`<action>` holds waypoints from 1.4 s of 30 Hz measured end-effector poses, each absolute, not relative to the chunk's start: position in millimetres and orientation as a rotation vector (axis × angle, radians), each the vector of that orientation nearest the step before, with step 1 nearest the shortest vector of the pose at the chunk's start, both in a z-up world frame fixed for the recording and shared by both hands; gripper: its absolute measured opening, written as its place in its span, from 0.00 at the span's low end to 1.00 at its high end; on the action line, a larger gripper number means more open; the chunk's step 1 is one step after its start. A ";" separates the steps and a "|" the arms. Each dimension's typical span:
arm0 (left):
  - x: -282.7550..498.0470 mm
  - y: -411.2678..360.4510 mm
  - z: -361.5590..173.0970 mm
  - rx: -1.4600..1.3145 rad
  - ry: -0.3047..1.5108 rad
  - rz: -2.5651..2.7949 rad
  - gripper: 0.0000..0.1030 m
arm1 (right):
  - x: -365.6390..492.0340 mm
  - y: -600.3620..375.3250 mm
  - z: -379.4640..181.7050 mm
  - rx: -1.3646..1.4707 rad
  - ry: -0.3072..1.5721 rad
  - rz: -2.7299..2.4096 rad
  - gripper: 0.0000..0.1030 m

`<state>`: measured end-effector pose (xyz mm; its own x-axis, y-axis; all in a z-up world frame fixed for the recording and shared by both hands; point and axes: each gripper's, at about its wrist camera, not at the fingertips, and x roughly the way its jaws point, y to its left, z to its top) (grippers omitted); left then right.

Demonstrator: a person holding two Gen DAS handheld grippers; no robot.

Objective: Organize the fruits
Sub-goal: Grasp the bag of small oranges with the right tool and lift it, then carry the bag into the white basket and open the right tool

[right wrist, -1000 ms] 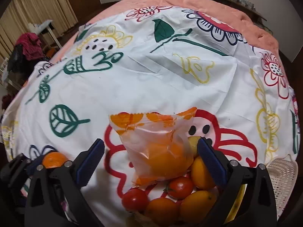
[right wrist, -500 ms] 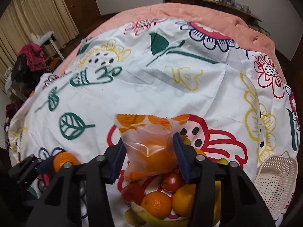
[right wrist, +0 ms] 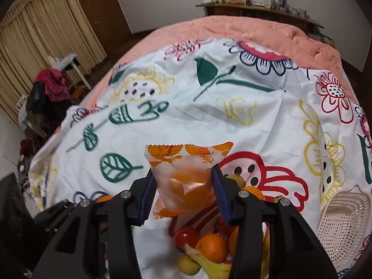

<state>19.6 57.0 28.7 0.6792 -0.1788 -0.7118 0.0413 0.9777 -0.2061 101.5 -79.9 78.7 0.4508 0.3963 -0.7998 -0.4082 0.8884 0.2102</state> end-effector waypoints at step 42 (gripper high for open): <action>33.3 33.6 25.6 -0.071 0.846 -0.059 0.49 | 44.5 -409.7 6.2 0.450 0.931 -0.057 0.55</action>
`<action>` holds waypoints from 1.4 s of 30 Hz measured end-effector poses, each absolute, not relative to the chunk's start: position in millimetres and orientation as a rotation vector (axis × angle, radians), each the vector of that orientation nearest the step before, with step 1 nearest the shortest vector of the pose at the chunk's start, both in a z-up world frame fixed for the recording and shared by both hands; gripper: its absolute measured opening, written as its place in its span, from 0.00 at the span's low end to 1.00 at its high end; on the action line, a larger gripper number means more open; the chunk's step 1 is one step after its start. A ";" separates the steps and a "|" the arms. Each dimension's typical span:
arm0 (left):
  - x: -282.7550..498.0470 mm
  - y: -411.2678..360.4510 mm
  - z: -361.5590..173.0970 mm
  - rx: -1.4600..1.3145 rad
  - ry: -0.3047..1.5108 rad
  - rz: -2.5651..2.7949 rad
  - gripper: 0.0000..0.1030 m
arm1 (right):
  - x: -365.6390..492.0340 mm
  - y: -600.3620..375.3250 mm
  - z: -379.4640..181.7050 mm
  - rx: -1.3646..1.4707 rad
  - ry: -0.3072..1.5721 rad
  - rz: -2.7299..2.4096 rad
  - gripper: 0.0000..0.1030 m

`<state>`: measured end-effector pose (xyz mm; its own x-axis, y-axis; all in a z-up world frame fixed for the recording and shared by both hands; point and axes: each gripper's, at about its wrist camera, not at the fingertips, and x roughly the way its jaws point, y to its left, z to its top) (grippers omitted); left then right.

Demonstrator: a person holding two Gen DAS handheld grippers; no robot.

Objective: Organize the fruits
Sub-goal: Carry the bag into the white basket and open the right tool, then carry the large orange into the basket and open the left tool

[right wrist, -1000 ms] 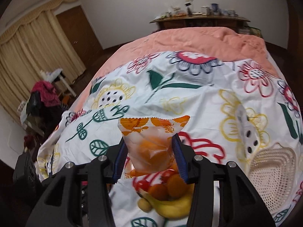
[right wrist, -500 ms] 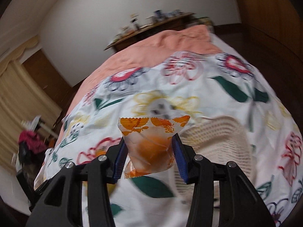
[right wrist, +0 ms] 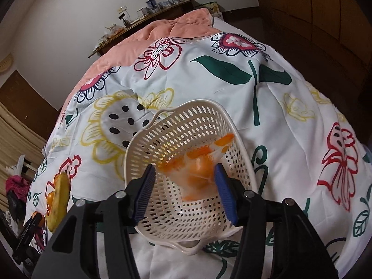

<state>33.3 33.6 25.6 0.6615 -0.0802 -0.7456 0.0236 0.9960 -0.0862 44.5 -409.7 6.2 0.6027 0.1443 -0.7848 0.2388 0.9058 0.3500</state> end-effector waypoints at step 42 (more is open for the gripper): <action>22.5 24.2 35.8 -0.043 0.849 -0.064 0.40 | -3.1 -398.9 23.7 0.503 0.815 0.033 0.72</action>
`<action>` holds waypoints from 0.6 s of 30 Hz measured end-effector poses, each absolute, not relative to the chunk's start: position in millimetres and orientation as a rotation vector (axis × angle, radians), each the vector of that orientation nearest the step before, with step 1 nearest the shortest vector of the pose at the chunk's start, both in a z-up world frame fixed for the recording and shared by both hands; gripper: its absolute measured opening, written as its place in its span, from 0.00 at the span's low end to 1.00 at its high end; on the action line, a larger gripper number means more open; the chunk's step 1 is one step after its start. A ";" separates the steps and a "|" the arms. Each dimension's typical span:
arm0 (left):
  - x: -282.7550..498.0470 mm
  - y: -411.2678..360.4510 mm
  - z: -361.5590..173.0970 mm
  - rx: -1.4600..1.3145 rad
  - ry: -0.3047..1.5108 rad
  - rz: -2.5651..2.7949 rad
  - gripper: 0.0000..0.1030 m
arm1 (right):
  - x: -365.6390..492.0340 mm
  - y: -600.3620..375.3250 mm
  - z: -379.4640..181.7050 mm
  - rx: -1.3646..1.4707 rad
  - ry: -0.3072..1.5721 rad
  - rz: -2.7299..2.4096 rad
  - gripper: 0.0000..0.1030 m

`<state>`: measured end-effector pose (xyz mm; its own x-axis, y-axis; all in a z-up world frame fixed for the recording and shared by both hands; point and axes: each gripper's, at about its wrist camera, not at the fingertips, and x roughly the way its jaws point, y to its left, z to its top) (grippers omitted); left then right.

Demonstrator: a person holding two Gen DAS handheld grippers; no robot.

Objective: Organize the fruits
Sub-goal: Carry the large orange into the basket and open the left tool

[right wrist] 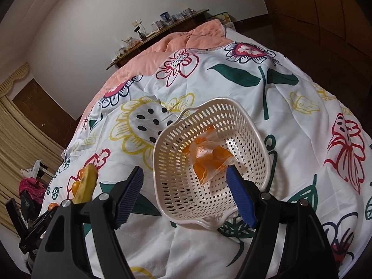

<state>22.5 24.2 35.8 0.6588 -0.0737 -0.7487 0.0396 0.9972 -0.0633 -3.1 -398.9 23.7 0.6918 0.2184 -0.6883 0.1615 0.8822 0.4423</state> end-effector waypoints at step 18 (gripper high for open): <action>31.7 -145.6 80.9 0.131 0.827 -0.401 0.40 | -26.9 -424.4 37.0 0.506 0.709 0.011 0.72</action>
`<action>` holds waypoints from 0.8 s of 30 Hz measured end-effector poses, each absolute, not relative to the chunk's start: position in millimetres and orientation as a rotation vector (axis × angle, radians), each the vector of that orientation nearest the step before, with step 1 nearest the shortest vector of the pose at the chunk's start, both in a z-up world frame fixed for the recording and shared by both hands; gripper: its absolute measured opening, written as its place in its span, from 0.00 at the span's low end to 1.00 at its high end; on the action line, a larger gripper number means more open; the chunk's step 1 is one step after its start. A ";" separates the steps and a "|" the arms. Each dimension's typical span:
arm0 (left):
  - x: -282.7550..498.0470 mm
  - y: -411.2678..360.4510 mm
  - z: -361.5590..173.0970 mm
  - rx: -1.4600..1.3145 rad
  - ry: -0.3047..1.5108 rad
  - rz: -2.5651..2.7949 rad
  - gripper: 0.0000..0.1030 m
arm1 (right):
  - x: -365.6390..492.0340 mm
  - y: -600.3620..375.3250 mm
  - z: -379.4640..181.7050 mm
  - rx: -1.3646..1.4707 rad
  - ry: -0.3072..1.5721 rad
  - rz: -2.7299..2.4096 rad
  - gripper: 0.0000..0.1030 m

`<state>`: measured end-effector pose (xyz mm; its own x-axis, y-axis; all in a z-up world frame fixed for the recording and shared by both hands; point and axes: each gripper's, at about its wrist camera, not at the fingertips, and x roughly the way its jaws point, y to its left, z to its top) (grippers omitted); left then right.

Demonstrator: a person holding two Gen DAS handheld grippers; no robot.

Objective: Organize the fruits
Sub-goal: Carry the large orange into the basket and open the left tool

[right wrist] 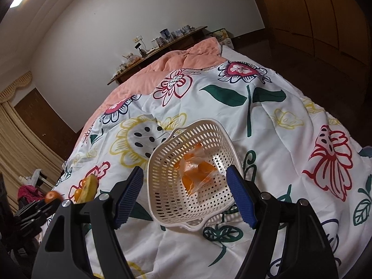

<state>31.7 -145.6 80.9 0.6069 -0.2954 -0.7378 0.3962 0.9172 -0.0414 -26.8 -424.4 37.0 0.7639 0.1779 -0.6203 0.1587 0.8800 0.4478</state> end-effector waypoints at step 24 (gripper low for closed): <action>56.8 -275.9 42.9 0.245 0.922 -0.563 0.75 | -33.3 -435.8 24.0 0.560 0.692 0.012 0.72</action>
